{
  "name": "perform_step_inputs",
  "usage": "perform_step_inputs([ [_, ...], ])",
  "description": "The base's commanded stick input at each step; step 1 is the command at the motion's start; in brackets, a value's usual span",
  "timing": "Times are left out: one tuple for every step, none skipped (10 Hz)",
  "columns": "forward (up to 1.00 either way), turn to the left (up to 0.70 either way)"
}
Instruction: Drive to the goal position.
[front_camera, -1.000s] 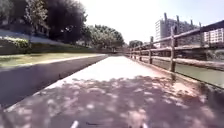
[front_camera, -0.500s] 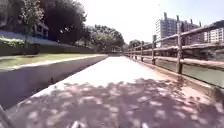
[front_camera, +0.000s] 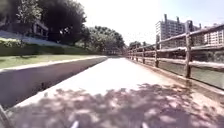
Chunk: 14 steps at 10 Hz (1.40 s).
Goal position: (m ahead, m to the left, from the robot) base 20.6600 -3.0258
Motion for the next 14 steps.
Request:
perform_step_inputs([
  [0.70,0.00],
  [0.70,0.00],
  [0.70,0.00],
  [0.70,0.00],
  [0.70,0.00],
  [0.70,0.00],
  [0.70,0.00],
  [0.70,0.00],
  [0.70,0.00],
  [0.70,0.00],
  [0.70,0.00],
  [0.70,0.00],
  [0.70,0.00],
  [0.70,0.00],
])
